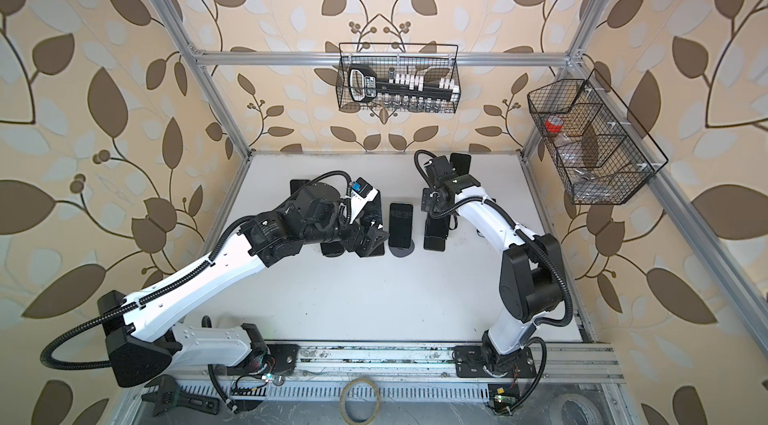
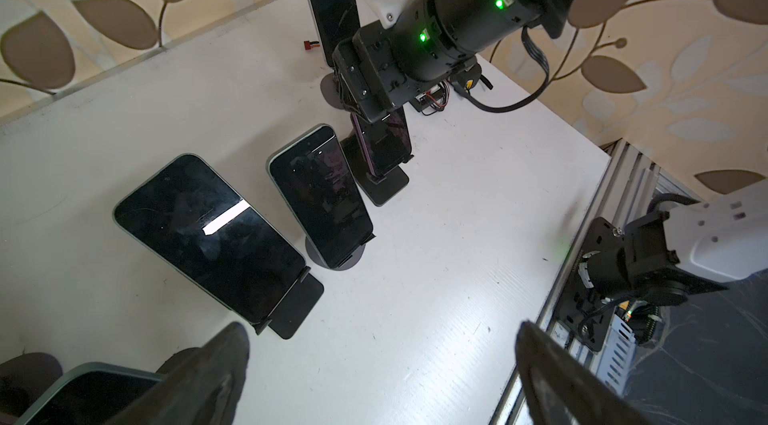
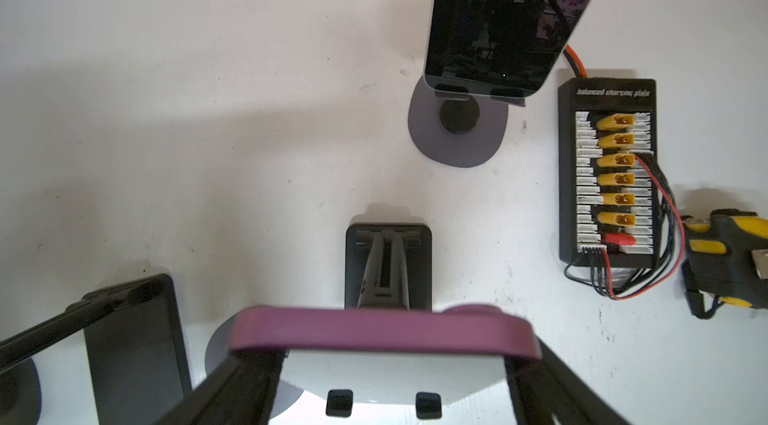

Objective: Remove the phone from the phone stand

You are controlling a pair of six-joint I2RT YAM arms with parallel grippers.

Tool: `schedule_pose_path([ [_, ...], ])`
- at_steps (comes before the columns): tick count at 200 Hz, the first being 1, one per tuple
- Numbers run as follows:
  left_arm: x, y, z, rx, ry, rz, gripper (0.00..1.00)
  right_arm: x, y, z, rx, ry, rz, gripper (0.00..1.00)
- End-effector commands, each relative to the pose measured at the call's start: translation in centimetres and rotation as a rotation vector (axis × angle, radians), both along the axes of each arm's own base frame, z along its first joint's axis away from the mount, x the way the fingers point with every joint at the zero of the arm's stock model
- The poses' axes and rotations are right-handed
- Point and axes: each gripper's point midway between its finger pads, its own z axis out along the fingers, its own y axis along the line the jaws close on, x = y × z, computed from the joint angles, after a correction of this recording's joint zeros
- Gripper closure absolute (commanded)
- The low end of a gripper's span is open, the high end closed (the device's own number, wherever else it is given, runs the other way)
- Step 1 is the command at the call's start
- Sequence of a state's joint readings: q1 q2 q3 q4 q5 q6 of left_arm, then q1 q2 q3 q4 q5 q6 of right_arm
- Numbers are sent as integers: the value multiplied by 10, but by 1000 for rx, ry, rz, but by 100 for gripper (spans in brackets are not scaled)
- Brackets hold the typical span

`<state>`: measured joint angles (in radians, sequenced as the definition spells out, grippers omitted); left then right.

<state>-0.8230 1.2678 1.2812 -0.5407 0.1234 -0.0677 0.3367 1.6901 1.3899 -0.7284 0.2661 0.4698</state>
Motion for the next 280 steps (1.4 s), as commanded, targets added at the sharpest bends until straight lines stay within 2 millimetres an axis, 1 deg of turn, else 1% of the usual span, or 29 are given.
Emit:
schedule_pose_path([
  [1,1,1,9,-19,-3,14,1,6,2,2,-10,-6,6,19],
  [19,1,2,9,-21,-1,17,1,6,3,1,-8,-2,10,20],
  [58,1,0,6,-23,3,15,1,6,8,0,12,1,19,29],
  [81,2,-3,6,-16,2,0,1,4,9,-2,12,9,23,32],
  [100,3,-3,7,-15,-2,-1,1,1,10,-2,8,10,26,33],
  [137,3,-2,1,-23,2,10,1,-1,10,0,-4,7,35,35],
  [165,5,-2,1,-25,-7,14,1,1,10,4,-22,-1,53,38],
  [220,8,-1,1,-15,-24,22,1,10,12,11,-49,-9,83,41],
  [280,9,2,8,-11,-53,27,1,9,16,16,-24,-7,101,43],
])
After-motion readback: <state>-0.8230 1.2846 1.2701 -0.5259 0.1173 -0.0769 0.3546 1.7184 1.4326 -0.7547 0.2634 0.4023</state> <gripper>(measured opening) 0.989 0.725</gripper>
